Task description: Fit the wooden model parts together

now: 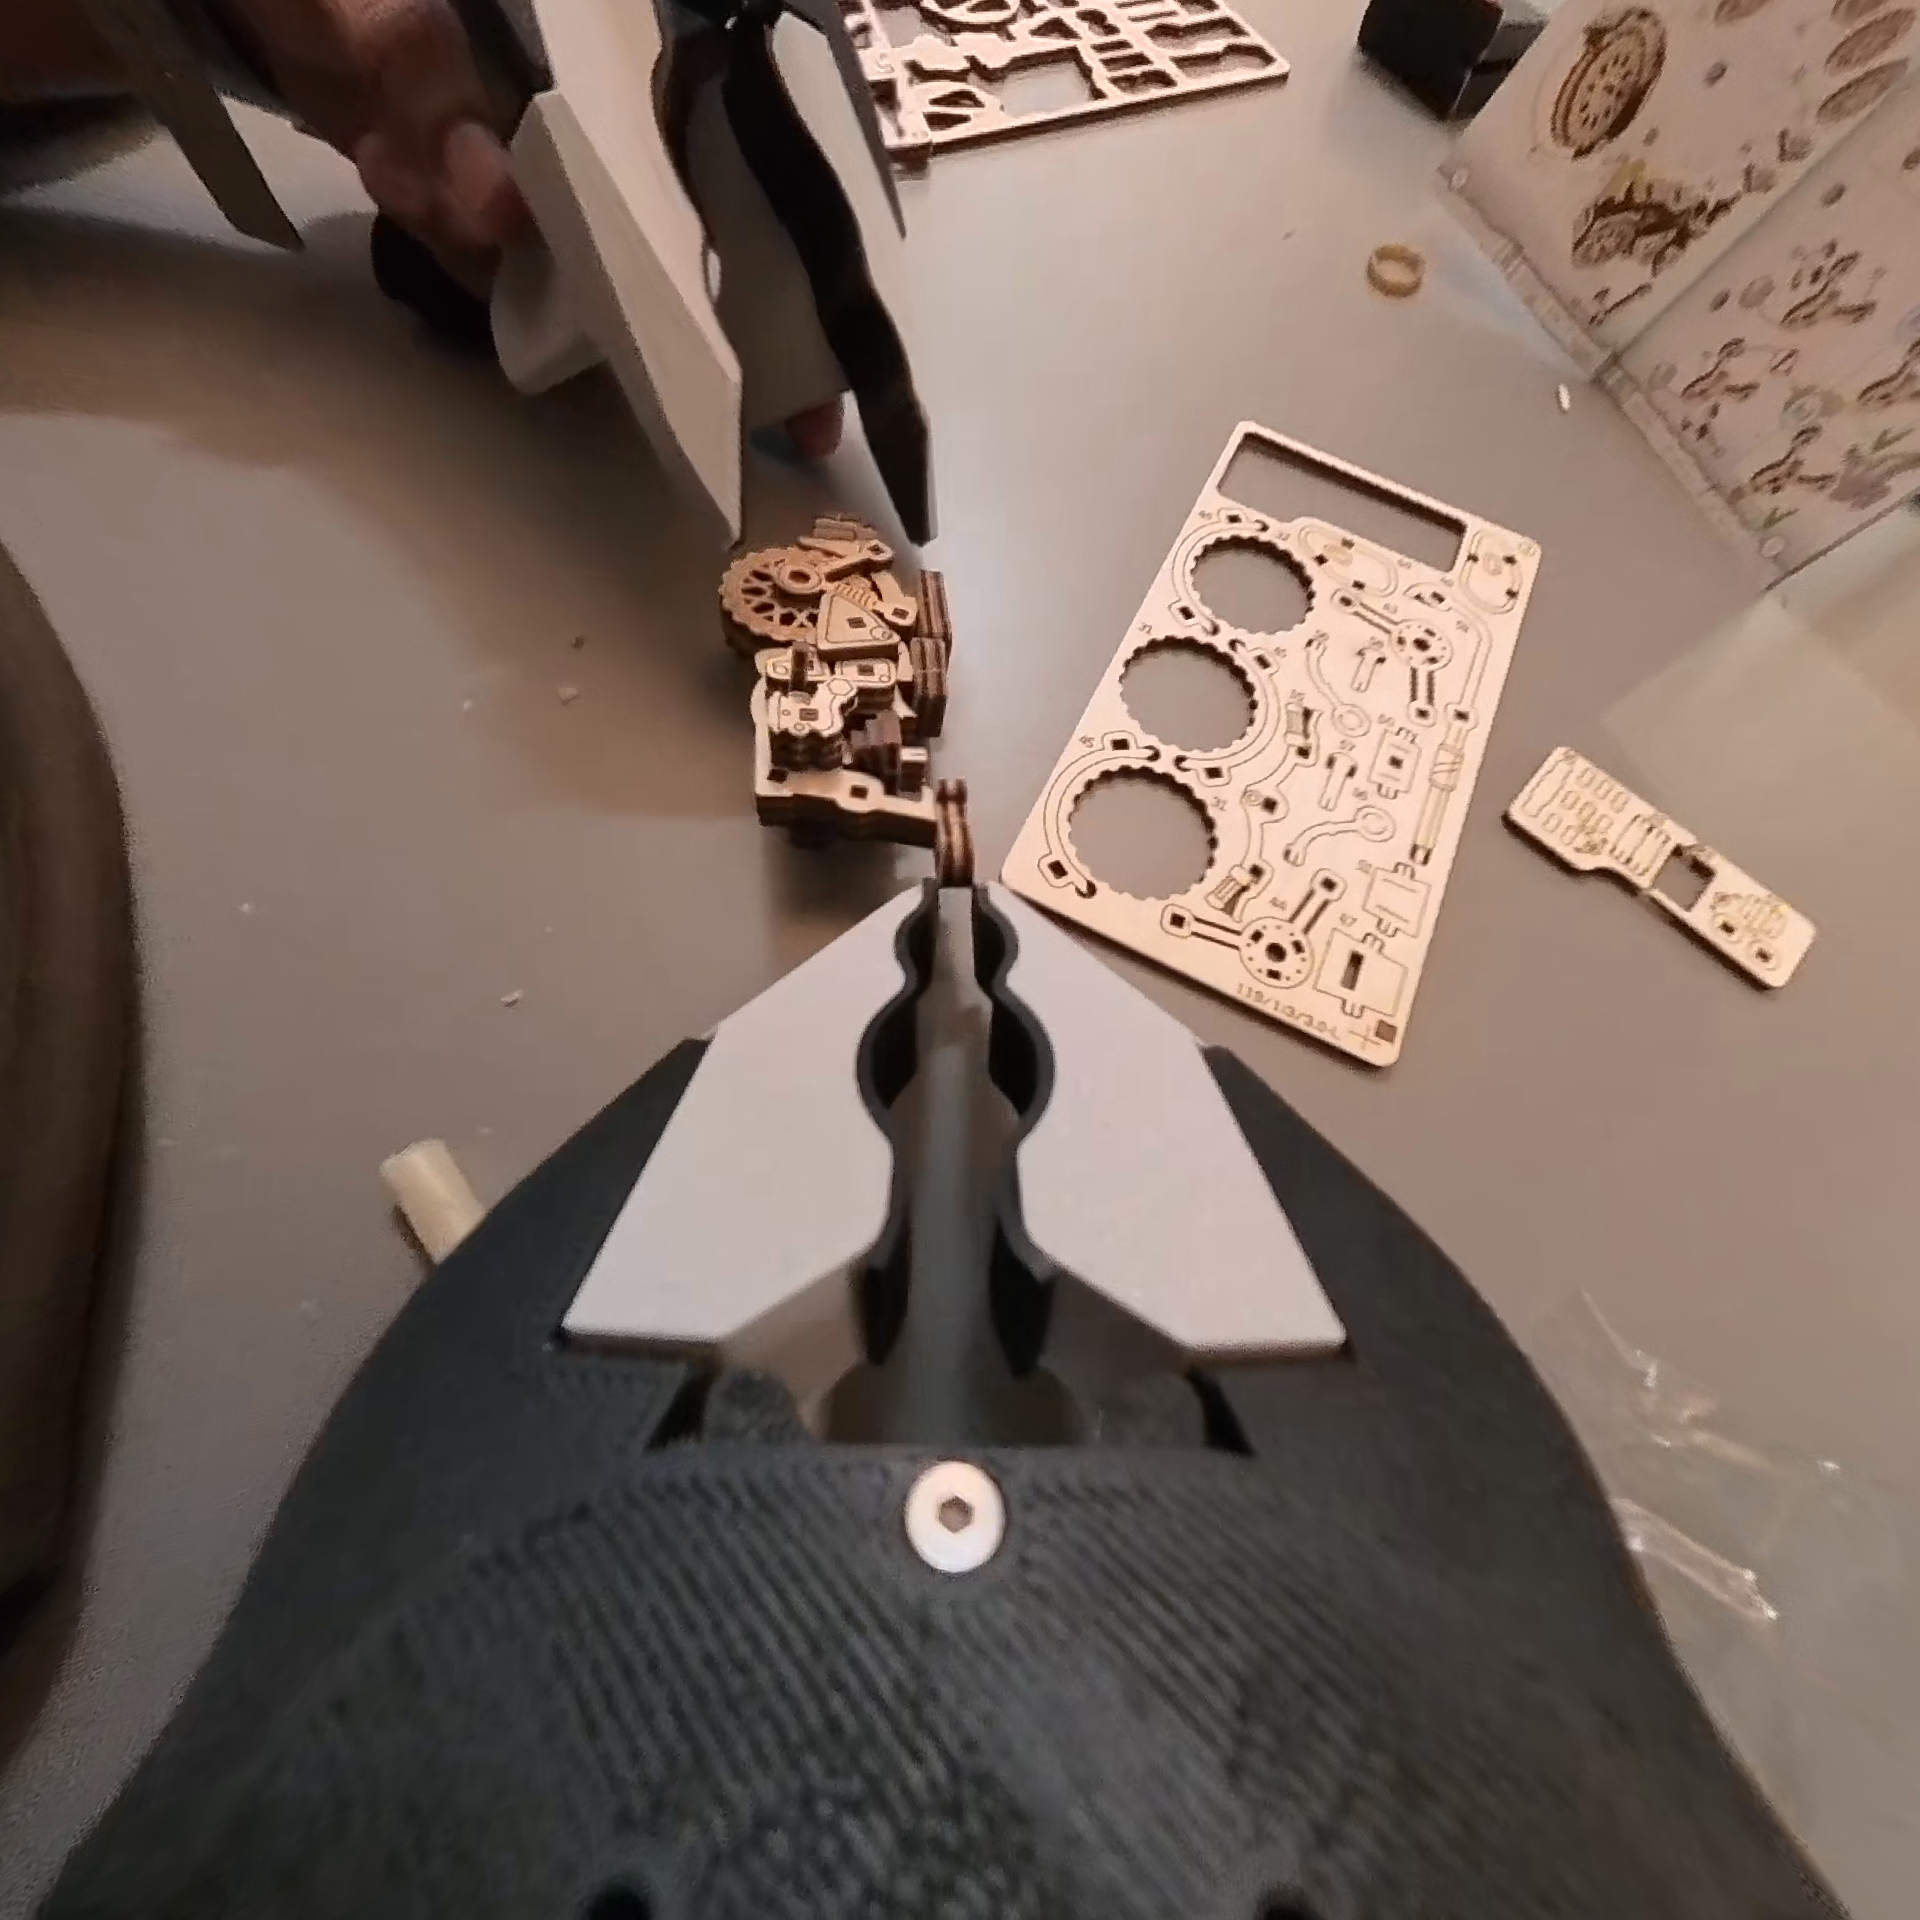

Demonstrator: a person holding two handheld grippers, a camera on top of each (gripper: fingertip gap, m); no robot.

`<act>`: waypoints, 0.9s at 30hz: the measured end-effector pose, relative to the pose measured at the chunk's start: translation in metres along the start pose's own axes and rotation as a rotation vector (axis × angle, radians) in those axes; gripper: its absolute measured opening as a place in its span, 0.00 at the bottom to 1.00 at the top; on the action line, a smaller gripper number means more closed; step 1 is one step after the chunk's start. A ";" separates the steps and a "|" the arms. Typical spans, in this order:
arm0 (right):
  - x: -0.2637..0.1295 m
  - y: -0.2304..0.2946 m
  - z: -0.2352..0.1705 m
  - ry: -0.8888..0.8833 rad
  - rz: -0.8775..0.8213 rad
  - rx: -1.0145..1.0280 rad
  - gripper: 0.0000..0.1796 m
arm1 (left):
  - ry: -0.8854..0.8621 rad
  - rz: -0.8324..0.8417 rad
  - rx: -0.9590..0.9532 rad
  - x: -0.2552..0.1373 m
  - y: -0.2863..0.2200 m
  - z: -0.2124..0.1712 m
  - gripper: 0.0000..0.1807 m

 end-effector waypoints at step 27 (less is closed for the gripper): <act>-0.016 0.027 0.010 -0.335 -0.033 -0.359 0.02 | -0.087 -0.078 -0.096 -0.002 0.002 0.004 0.23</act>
Point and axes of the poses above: each gripper's, where its closed fingertips meet, x out along the fingers, z out of its top, y = z × x across the jaws, the point moved 9 cm from there along -x, back along the fingers, and after that the axes turned 12 degrees about -z, right-handed, at the moved point
